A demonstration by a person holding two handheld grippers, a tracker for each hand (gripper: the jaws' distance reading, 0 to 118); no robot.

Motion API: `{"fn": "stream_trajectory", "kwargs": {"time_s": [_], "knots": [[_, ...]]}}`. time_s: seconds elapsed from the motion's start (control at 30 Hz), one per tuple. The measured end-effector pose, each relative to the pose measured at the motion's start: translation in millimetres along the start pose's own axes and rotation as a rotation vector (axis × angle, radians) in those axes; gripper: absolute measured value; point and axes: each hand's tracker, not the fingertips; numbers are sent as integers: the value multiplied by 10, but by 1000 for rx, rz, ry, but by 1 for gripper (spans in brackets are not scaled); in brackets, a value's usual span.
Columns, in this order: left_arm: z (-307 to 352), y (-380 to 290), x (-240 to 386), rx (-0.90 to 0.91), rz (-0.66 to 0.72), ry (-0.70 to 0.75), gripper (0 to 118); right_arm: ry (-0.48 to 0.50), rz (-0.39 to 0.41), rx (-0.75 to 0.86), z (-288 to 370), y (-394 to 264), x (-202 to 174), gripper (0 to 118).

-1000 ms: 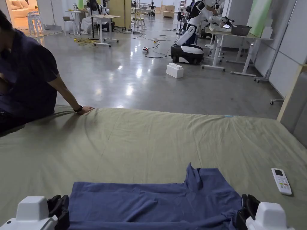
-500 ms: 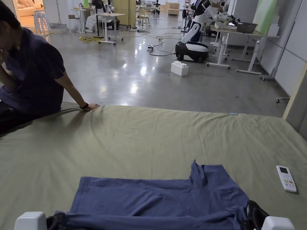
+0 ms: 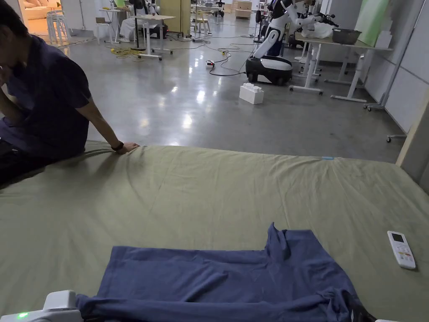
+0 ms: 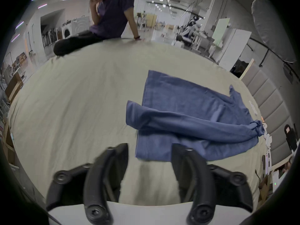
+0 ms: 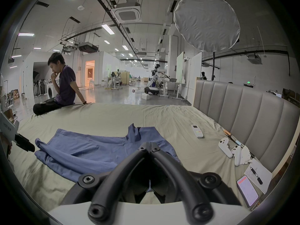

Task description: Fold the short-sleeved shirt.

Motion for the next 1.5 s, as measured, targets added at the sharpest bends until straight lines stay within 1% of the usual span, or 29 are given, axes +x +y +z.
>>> {"fn": "stream_trajectory", "kwargs": {"time_s": [0.1,0.13,0.17,0.23,0.4,0.43,0.47,0.5,0.53,0.63,0.73,0.77,0.8,0.87,0.9,1.0,1.1,1.27,1.33,1.4,1.47,1.5], "knots": [[-251,-19,52,-107,-38,22,63,-11,7,-36,-39,-68,52,0],[-307,-45,92,-117,-64,42,63,-13,3,-52,-31,-95,78,0],[-302,-62,131,-86,-90,56,63,-7,-11,-76,-39,-132,105,0],[-239,-94,234,-78,-106,82,62,-23,-7,-94,-56,-176,162,0],[-199,-96,257,-75,-157,68,57,-54,-45,-208,-208,-310,365,0],[-181,-103,233,-66,-154,46,53,-55,-61,-229,-270,-338,415,0],[-170,-122,217,-69,-141,39,44,-53,-72,-250,-330,-363,459,0],[-153,-145,198,-66,-139,33,22,-50,-97,-289,-397,-401,507,0],[-129,-166,173,-59,-136,23,11,-45,-95,-293,-489,-428,583,0],[124,-221,224,-37,-111,3,8,-2,-88,-388,-749,-487,688,0],[296,-236,234,-6,-111,-8,7,87,-88,-493,-1005,-528,734,2],[338,-244,239,2,-110,-11,7,92,-84,-513,-1073,-540,729,9],[379,-255,244,10,-110,-15,7,95,-63,-533,-1141,-555,719,25],[410,-220,225,14,-106,-18,7,106,-36,-542,-1265,-582,689,63],[426,-223,231,16,-105,-19,7,113,-19,-554,-1330,-602,668,72],[400,-194,216,10,-103,-17,7,109,7,-624,-1498,-677,591,74],[401,-207,246,7,-99,-13,7,105,-8,-649,-1609,-771,546,78],[339,-203,247,-5,-94,-7,7,62,-27,-650,-1576,-772,473,78],[343,-208,265,-4,-92,-7,7,65,-32,-640,-1523,-773,435,75],[334,-212,260,-4,-96,-5,7,68,-13,-626,-1494,-777,382,74],[337,-212,263,-3,-95,-5,7,82,12,-616,-1499,-786,334,64],[341,-211,265,-3,-92,-6,7,89,14,-613,-1498,-784,314,57]]}}
